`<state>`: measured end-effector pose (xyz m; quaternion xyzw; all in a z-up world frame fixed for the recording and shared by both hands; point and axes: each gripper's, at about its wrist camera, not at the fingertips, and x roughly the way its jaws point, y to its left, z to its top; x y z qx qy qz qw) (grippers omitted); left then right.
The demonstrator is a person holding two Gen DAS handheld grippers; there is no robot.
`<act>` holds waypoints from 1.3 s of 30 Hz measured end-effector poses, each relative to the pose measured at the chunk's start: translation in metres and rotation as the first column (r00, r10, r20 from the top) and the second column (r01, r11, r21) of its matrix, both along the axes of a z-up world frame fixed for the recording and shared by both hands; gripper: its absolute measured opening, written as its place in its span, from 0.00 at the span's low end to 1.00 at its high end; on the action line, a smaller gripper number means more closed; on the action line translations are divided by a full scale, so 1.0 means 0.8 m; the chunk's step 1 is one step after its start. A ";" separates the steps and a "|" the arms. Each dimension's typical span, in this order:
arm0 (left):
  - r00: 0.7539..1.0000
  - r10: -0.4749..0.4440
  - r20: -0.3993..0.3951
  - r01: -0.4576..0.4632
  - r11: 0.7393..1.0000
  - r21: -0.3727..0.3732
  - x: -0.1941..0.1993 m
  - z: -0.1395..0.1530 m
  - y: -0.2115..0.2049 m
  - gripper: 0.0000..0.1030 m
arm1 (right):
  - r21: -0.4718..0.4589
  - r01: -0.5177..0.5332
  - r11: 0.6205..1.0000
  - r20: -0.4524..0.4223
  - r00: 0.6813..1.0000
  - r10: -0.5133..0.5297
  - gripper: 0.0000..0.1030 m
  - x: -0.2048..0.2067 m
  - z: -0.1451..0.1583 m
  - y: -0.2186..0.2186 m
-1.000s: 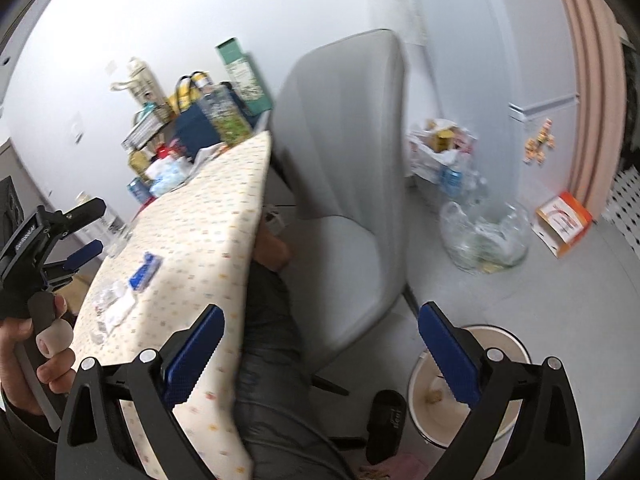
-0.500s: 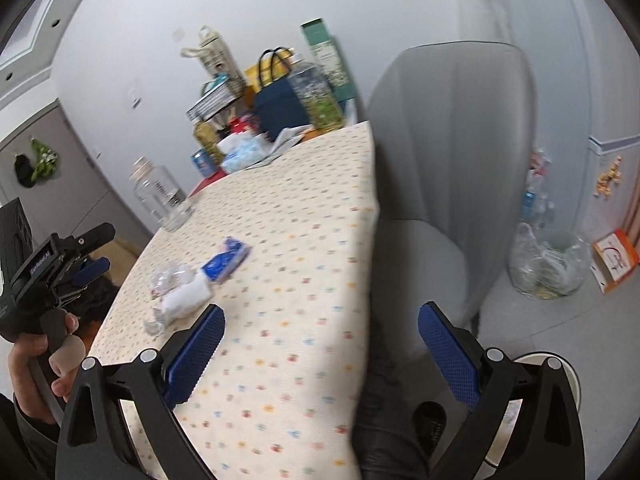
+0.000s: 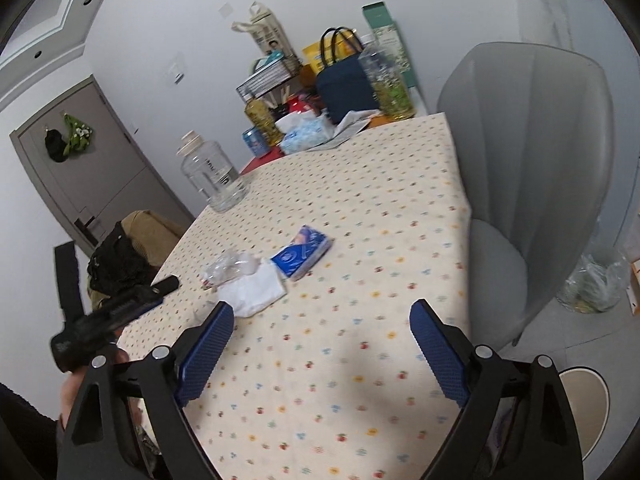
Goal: Collect trash
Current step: 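Return both tools to the table toward the remaining trash, then grasp the small drink carton with the left gripper while the right gripper grasps the white mask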
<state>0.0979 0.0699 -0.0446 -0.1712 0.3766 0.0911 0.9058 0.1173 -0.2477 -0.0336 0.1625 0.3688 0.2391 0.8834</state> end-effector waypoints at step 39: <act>0.990 0.133 -0.048 -0.137 0.986 -0.096 0.002 -0.034 0.085 0.24 | -0.181 -0.210 0.961 -0.170 0.969 0.180 0.75 0.091 -0.075 0.220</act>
